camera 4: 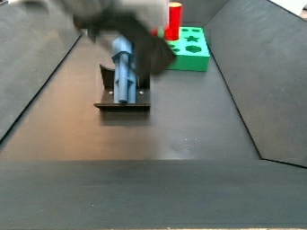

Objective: Pick up the 3 prong object. Move up. Rotate the 3 prong object. Place the 3 prong object on the fixture. Regrasp the 3 prong object. Move to above the board. Insert the 3 prong object.
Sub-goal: Regrasp the 3 prong object.

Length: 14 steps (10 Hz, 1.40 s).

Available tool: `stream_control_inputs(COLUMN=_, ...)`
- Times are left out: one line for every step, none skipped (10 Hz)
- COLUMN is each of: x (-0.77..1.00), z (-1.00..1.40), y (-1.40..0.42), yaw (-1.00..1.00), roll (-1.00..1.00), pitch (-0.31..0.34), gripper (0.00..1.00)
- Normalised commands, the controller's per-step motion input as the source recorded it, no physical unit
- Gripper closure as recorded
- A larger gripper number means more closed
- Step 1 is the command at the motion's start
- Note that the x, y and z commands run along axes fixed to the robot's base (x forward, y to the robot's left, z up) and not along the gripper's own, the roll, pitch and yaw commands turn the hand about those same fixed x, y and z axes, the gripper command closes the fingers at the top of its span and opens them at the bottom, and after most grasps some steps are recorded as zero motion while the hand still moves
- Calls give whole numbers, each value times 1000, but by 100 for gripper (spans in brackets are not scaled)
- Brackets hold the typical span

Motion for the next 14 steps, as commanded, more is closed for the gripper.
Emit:
stream_control_inputs(x=-43, z=858, y=-1000, yaw=33, roll=1000, pitch=35, gripper=0)
stream_control_inputs(x=-47, z=795, y=-1000, yaw=33, roll=1000, pitch=32, gripper=0)
stream_control_inputs(x=-40, z=701, y=-1000, yaw=33, roll=1000, pitch=31, gripper=0)
stream_control_inputs(x=-31, z=544, y=-929, yaw=33, roll=1000, pitch=31, gripper=0)
stream_control_inputs(x=-14, z=315, y=-719, yaw=33, roll=1000, pitch=31, gripper=0)
stream_control_inputs(x=3, z=172, y=-504, yaw=34, roll=1000, pitch=31, gripper=0)
stream_control_inputs(x=12, z=82, y=-200, yaw=35, roll=1000, pitch=31, gripper=0)
stream_control_inputs(x=6, z=59, y=-59, yaw=36, roll=1000, pitch=31, gripper=0)
stream_control_inputs(x=9, z=37, y=-48, yaw=36, roll=1000, pitch=31, gripper=0)
stream_control_inputs(x=10, z=19, y=-47, yaw=38, roll=1000, pitch=34, gripper=0)
stream_control_inputs(x=8, z=17, y=-35, yaw=39, roll=1000, pitch=38, gripper=0)
stream_control_inputs(x=10, z=16, y=-25, yaw=40, roll=1000, pitch=43, gripper=0)
stream_control_inputs(x=26, z=10, y=-24, yaw=42, roll=1000, pitch=49, gripper=0)
stream_control_inputs(x=36, z=2, y=-26, yaw=45, roll=1000, pitch=57, gripper=0)
